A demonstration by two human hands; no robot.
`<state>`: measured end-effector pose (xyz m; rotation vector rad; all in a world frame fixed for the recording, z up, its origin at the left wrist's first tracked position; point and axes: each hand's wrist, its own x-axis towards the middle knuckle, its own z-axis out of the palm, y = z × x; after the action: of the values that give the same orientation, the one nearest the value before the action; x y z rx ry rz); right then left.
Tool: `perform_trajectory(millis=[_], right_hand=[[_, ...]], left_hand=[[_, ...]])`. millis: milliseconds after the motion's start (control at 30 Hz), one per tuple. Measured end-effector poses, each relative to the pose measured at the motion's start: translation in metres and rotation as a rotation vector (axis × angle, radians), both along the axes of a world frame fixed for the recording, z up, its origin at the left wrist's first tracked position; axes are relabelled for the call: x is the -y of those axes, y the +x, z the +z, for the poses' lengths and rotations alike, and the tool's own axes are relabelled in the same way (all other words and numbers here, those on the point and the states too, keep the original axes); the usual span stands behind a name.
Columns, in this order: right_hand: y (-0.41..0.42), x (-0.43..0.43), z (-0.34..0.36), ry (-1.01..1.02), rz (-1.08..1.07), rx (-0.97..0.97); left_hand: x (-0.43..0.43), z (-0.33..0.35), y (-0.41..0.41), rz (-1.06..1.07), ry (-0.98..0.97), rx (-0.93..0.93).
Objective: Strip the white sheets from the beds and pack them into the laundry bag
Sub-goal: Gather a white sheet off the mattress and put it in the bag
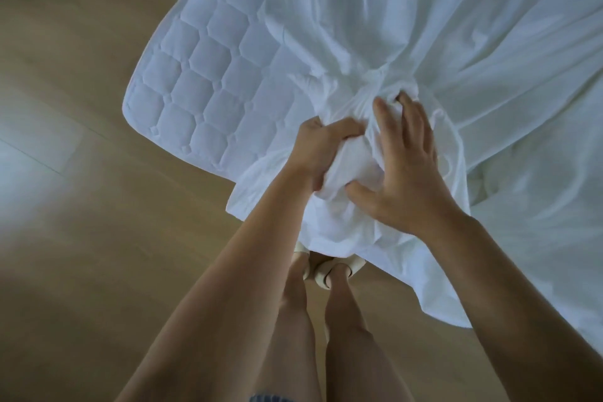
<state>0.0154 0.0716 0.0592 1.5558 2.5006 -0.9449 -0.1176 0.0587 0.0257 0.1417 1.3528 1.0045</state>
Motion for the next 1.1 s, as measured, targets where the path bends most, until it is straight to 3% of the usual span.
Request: perform_trajectory(millis=[100,233,367,433,500,567,633,733,867,967,1100], right_hand=[[0.004,-0.010,0.000,-0.041,-0.049,0.157],[0.004,-0.022,-0.023,-0.004,-0.065,0.068],[-0.001,-0.033,-0.040,-0.167,-0.093,0.035],[-0.007,-0.037,-0.040,-0.220,-0.180,-0.024],[-0.010,-0.043,-0.037,-0.310,-0.270,-0.064],[-0.009,-0.048,-0.033,-0.417,-0.337,-0.120],[-0.007,-0.049,-0.028,-0.528,-0.350,-0.170],[0.003,-0.047,-0.021,-0.688,-0.355,-0.211],[0.038,-0.054,-0.014,-0.825,-0.563,-0.338],[0.060,-0.054,-0.010,-0.962,-0.816,-0.394],[0.082,-0.047,-0.017,-0.932,-0.967,-0.524]], left_hand=[[-0.012,0.012,0.009,-0.092,-0.022,-0.011],[-0.019,0.013,0.002,-0.176,-0.026,-0.072],[-0.008,-0.003,-0.011,-0.398,0.057,-0.452],[0.009,-0.015,-0.016,-0.324,0.212,-0.703],[0.032,-0.023,-0.019,-0.237,0.197,-0.941],[0.050,-0.028,-0.019,-0.234,0.056,-0.942],[0.059,-0.028,-0.010,-0.319,0.011,-0.745],[0.052,-0.020,0.007,-0.608,0.302,-0.657],[0.034,-0.016,0.020,-0.990,0.693,-0.871],[0.014,-0.027,0.029,-1.074,0.923,-1.055],[-0.022,-0.034,0.050,-1.108,0.986,-1.178]])
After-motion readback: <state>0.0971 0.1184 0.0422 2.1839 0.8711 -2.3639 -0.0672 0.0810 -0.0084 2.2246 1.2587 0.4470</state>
